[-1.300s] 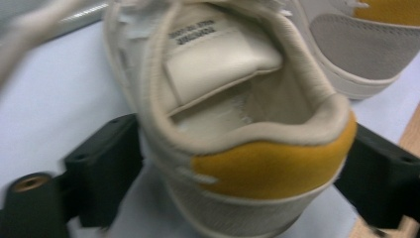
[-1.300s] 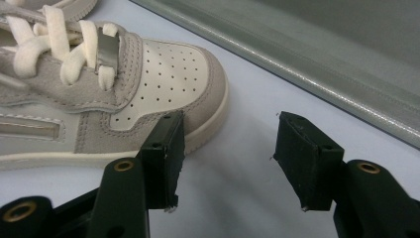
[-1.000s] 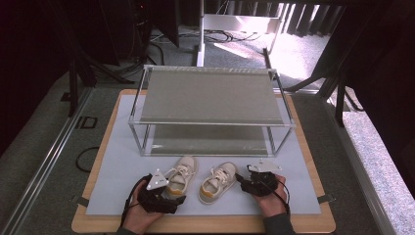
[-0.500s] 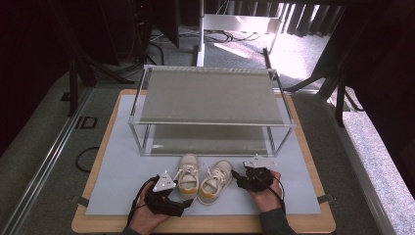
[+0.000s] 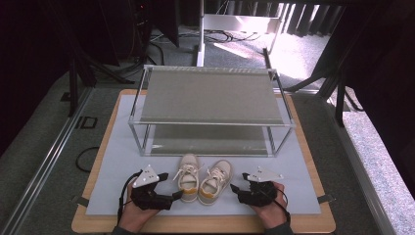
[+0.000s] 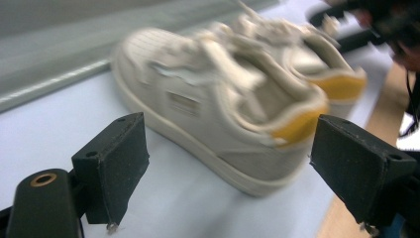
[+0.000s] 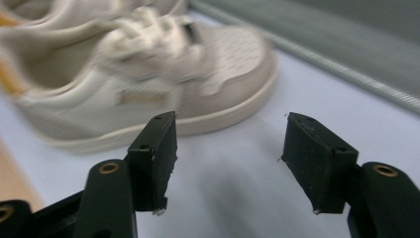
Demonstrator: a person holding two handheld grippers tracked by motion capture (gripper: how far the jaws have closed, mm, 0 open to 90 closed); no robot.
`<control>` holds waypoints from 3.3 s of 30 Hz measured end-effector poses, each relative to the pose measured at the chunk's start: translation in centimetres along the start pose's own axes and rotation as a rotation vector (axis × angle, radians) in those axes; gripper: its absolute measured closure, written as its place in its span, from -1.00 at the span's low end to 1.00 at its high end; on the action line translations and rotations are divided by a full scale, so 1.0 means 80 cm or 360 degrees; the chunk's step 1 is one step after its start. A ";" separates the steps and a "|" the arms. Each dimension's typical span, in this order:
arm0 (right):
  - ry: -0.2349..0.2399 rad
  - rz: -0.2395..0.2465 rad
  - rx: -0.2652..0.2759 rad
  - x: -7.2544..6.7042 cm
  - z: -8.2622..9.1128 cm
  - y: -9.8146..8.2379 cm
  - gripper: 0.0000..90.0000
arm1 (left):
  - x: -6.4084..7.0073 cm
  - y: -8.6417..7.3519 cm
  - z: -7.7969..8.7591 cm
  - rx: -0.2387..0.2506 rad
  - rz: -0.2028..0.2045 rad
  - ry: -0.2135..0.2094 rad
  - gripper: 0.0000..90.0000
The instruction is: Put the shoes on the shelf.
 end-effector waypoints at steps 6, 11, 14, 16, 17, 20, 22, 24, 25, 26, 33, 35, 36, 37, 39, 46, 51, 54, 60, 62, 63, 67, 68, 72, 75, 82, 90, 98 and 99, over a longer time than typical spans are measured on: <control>0.0016 0.0033 -0.0034 -0.012 -0.009 -0.005 -0.01 | -0.013 0.007 -0.004 -0.0009 -0.0013 -0.0063 -0.69; -0.0031 0.0013 -0.0039 -0.008 -0.016 0.000 0.23 | -0.021 0.011 0.003 0.0014 0.0011 0.0073 -0.46; -0.0040 0.0012 -0.0044 -0.008 -0.019 0.001 0.41 | -0.033 0.010 -0.005 -0.0064 0.0048 0.0211 -0.12; -0.0041 0.0013 -0.0045 -0.008 -0.021 0.001 0.48 | -0.036 0.009 -0.009 -0.0102 0.0065 0.0239 0.16; -0.0039 0.0012 -0.0050 -0.008 -0.023 0.002 0.52 | -0.040 0.009 -0.021 -0.0156 0.0071 0.0300 0.16; -0.0057 0.0016 -0.0058 -0.010 -0.028 0.006 0.60 | -0.042 0.010 -0.035 -0.0193 0.0070 0.0303 0.28; -0.0063 0.0000 -0.0055 -0.009 -0.030 0.008 0.60 | -0.040 0.012 -0.042 -0.0192 0.0071 0.0292 0.29; -0.0071 -0.0022 -0.0052 -0.007 -0.033 0.010 0.60 | -0.040 0.013 -0.044 -0.0192 0.0066 0.0295 0.33; -0.0072 -0.0023 -0.0052 -0.007 -0.033 0.010 0.60 | -0.041 0.013 -0.045 -0.0189 0.0074 0.0286 0.34; -0.0069 -0.0026 -0.0053 -0.006 -0.035 0.011 0.60 | -0.040 0.013 -0.045 -0.0188 0.0079 0.0281 0.36; -0.0058 -0.0025 -0.0060 -0.003 -0.043 0.018 0.60 | -0.031 0.012 -0.050 -0.0181 0.0081 0.0214 0.36; -0.0054 -0.0020 -0.0067 -0.002 -0.046 0.020 0.60 | -0.028 0.011 -0.051 -0.0176 0.0088 0.0211 0.37; -0.0057 -0.0026 -0.0064 0.001 -0.047 0.022 0.60 | -0.027 0.009 -0.050 -0.0177 0.0091 0.0186 0.40; -0.0053 -0.0037 -0.0061 0.002 -0.047 0.022 0.60 | -0.026 0.008 -0.050 -0.0175 0.0098 0.0171 0.41; -0.0054 -0.0048 -0.0059 0.005 -0.048 0.023 0.60 | -0.022 0.007 -0.049 -0.0178 0.0092 0.0153 0.45; -0.0081 -0.0066 -0.0070 0.013 -0.050 0.026 0.60 | -0.012 0.002 -0.049 -0.0180 0.0090 0.0117 0.44; -0.0082 -0.0082 -0.0069 0.013 -0.047 0.026 0.46 | -0.015 0.002 -0.047 -0.0190 0.0125 0.0170 0.20; -0.0069 -0.0085 -0.0023 0.009 -0.037 0.029 0.36 | -0.012 0.005 -0.040 -0.0172 0.0126 0.0212 0.13; -0.0064 -0.0042 0.0104 -0.003 -0.003 0.040 0.20 | 0.000 0.023 -0.012 0.0009 0.0078 0.0238 0.02; -0.0053 -0.0038 0.0142 -0.007 0.006 0.044 0.18 | 0.003 0.027 -0.007 0.0048 0.0068 0.0233 -0.01; -0.0048 -0.0030 0.0157 -0.009 0.010 0.046 0.17 | 0.008 0.033 0.003 0.0117 0.0056 0.0234 -0.03; -0.0015 0.0004 0.0169 -0.019 0.016 0.054 0.12 | 0.018 0.043 0.014 0.0215 0.0031 0.0188 -0.07; -0.0013 0.0011 0.0166 -0.020 0.015 0.054 0.12 | 0.018 0.043 0.014 0.0215 0.0031 0.0188 -0.08; -0.0004 0.0030 0.0137 -0.026 0.010 0.055 0.09 | 0.030 0.047 0.013 0.0206 -0.0008 0.0153 -0.13; 0.0008 0.0034 0.0102 -0.028 0.005 0.053 0.08 | 0.035 0.046 0.007 0.0141 -0.0025 0.0160 -0.13; 0.0014 0.0021 0.0057 -0.028 -0.003 0.047 0.08 | 0.036 0.038 -0.015 0.0020 0.0023 0.0174 -0.15; 0.0031 0.0004 0.0014 -0.029 -0.009 0.044 0.08 | 0.033 0.032 -0.026 -0.0043 0.0052 0.0188 -0.16; 0.0061 -0.0016 -0.0013 -0.029 -0.012 0.043 0.15 | 0.034 0.027 -0.036 -0.0096 0.0035 0.0221 -0.10; 0.0064 -0.0021 -0.0018 -0.029 -0.012 0.043 0.16 | 0.034 0.026 -0.037 -0.0103 0.0040 0.0217 -0.09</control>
Point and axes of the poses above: each handheld gripper's, and its own axes: z roughly backward along the jaws, y roughly out of its top, x roughly to its right, the point moved 2 cm from there along -z, roughly forward along the jaws, and after that the axes turned 2 degrees about z, right-handed, at the moved point
